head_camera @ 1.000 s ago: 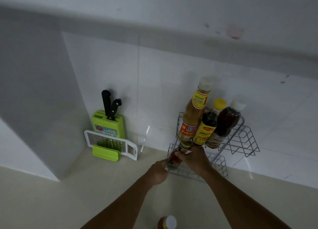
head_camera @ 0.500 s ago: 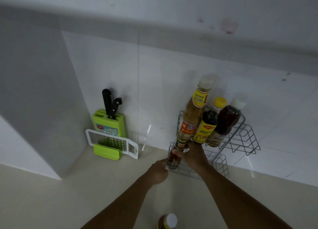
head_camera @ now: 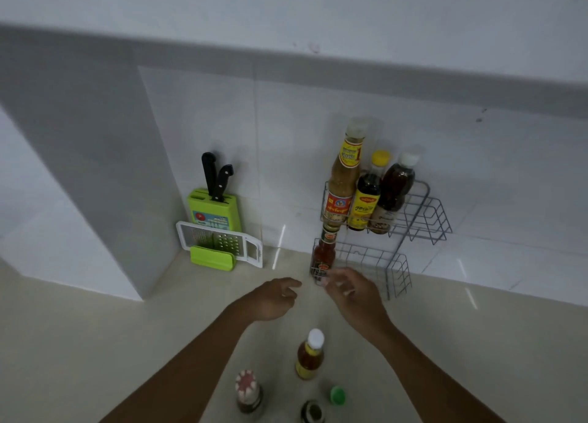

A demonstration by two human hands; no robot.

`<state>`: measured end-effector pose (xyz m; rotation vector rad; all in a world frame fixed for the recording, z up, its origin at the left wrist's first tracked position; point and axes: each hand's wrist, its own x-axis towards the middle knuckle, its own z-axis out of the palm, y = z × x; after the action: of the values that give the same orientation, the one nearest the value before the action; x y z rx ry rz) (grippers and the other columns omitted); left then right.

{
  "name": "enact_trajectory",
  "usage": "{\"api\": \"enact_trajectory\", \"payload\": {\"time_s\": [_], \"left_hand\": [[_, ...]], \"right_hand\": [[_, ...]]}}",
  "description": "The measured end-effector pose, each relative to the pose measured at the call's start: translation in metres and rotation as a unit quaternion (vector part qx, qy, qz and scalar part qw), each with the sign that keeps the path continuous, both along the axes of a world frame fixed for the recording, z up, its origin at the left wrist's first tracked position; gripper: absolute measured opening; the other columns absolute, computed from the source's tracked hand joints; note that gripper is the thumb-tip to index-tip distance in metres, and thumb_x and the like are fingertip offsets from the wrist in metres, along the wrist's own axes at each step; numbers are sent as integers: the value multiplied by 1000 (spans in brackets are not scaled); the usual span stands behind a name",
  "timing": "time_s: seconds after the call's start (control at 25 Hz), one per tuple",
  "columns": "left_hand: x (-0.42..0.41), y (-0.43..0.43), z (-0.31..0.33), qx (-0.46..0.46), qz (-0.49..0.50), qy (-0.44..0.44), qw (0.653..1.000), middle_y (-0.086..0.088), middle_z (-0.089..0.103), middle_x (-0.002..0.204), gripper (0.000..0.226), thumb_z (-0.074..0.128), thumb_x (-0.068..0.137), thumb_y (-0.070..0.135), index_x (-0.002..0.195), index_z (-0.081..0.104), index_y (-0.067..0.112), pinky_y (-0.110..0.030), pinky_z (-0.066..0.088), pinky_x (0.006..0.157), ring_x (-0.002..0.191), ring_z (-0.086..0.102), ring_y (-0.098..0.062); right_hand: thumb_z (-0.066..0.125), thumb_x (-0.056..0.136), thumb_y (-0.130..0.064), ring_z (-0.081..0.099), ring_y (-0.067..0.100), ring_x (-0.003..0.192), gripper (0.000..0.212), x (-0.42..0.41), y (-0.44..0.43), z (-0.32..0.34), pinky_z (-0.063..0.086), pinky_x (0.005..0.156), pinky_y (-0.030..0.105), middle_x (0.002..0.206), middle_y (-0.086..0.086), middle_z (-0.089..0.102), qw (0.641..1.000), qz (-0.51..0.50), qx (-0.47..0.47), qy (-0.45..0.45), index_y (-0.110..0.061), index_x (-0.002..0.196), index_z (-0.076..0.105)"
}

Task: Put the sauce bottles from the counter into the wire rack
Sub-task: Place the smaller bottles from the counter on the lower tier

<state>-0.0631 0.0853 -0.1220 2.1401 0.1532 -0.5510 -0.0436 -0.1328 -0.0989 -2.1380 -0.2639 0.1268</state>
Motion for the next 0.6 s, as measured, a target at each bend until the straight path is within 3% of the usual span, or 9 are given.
{"api": "enact_trajectory", "payload": {"time_s": [0.12, 0.2, 0.32, 0.4, 0.48, 0.6], "left_hand": [[-29, -3, 1, 9, -28, 6, 1000, -7, 63, 132, 48, 53, 95, 8, 140, 50, 24, -8, 44, 67, 104, 58, -12], [-46, -9, 8, 14, -52, 15, 998, -7, 61, 134, 48, 51, 96, 8, 142, 49, 24, -13, 45, 72, 107, 57, -13], [-61, -18, 20, 30, -85, 21, 996, -6, 59, 137, 51, 51, 95, 5, 143, 47, 22, -20, 44, 81, 111, 56, -14], [-70, -23, 30, 33, -95, 24, 995, -3, 58, 138, 55, 62, 91, 15, 142, 47, 25, -24, 47, 88, 114, 56, -13], [-82, -29, 40, 45, -111, 0, 993, 8, 56, 136, 68, 77, 78, 38, 139, 47, 35, -28, 46, 101, 121, 53, -8], [-92, -44, 58, -15, -57, -124, 990, 19, 66, 115, 63, 87, 64, 48, 119, 56, 43, -24, 51, 92, 106, 62, 2]], "right_hand": [[72, 79, -57, 66, 1, 83, 40, -56, -7, 6, 50, 64, 17, 108, -22, 66, 987, 137, -52, 65, -40, 115, 67], [76, 78, -46, 66, 8, 82, 40, -73, -9, -2, 57, 68, 27, 107, -17, 66, 981, 166, -91, 46, -35, 115, 66], [75, 82, -27, 68, 11, 78, 22, -83, -9, -7, 59, 76, 42, 93, -7, 72, 985, 153, -75, 13, -25, 103, 70], [76, 82, -24, 69, 10, 75, 18, -87, -13, 0, 60, 72, 38, 87, -5, 73, 992, 115, -48, -7, -24, 99, 70], [78, 82, -24, 71, 9, 74, 17, -90, -20, 17, 61, 69, 33, 85, -4, 75, 997, 65, 11, -31, -24, 97, 70], [82, 81, -20, 76, 18, 68, 18, -92, -27, 58, 64, 65, 39, 75, 5, 77, 990, 16, 137, -42, -18, 92, 68]]}}
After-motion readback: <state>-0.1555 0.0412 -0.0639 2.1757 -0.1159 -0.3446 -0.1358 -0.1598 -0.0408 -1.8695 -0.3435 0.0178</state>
